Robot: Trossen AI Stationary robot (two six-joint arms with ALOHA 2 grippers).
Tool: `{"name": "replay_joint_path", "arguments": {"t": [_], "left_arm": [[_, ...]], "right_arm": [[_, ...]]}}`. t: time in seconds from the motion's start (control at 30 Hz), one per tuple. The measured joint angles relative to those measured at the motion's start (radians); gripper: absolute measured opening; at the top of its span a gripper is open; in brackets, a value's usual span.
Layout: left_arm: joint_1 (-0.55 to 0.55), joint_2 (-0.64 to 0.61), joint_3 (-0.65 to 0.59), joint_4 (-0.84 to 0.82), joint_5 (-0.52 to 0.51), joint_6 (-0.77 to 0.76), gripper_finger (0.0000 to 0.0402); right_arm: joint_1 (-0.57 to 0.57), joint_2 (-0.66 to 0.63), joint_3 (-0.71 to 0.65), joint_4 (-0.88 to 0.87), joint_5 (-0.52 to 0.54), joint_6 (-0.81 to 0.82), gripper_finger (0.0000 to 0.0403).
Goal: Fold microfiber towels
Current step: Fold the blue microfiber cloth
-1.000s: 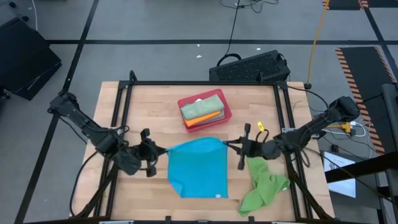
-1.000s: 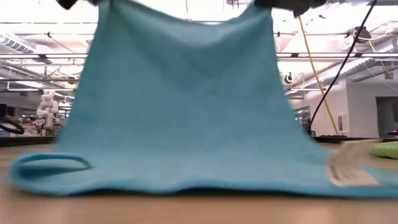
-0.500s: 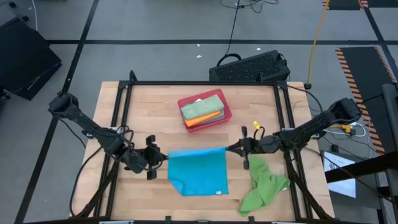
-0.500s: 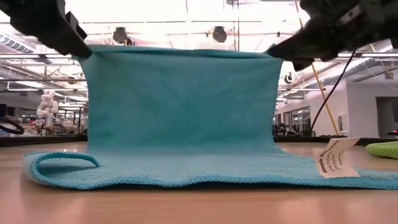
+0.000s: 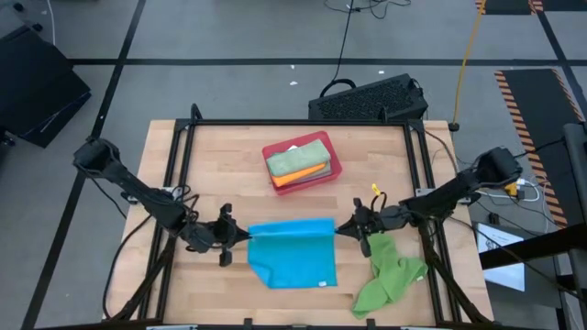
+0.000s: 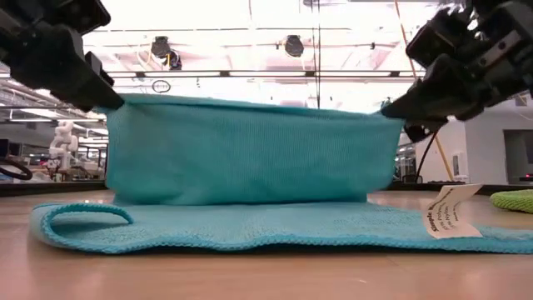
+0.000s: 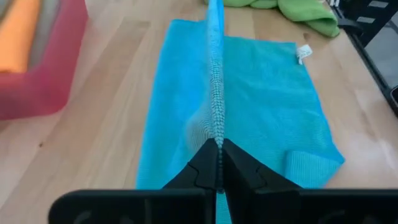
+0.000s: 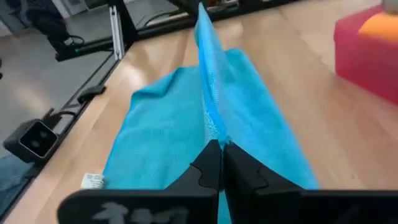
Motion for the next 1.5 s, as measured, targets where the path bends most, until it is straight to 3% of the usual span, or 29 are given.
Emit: {"name": "replay_joint_path", "arguments": {"t": [0.17, 0.33, 0.43, 0.8, 0.93, 1.17, 1.3, 1.5], "left_arm": [[0.006, 0.078, -0.019, 0.034, -0.005, -0.025, 0.0013], [0.005, 0.149, -0.019, 0.048, -0.036, -0.019, 0.0023], [0.006, 0.177, -0.019, 0.039, -0.082, -0.025, 0.0042], [0.021, 0.143, -0.004, 0.032, -0.098, -0.009, 0.0135], [0.011, 0.099, 0.04, -0.033, -0.096, 0.01, 0.0157], [-0.006, 0.064, 0.143, -0.269, -0.078, -0.124, 0.0172], [-0.031, 0.081, 0.167, -0.209, -0.073, -0.135, 0.0172], [-0.085, 0.223, 0.17, 0.06, -0.071, -0.074, 0.0172]], "right_arm": [[-0.01, 0.125, -0.002, 0.098, 0.026, -0.01, 0.0014], [-0.035, 0.167, -0.002, 0.114, 0.068, -0.01, 0.0024], [-0.049, 0.167, -0.002, 0.109, 0.131, -0.034, 0.0033], [-0.073, 0.167, -0.001, 0.119, 0.115, -0.056, 0.0118], [-0.05, 0.167, -0.001, 0.127, 0.07, -0.025, 0.0132], [0.052, 0.167, 0.024, 0.133, 0.05, 0.014, 0.0127], [0.102, 0.167, 0.061, 0.124, 0.083, 0.005, 0.0117], [0.136, 0.167, 0.091, 0.117, 0.136, -0.035, 0.0109]]}}
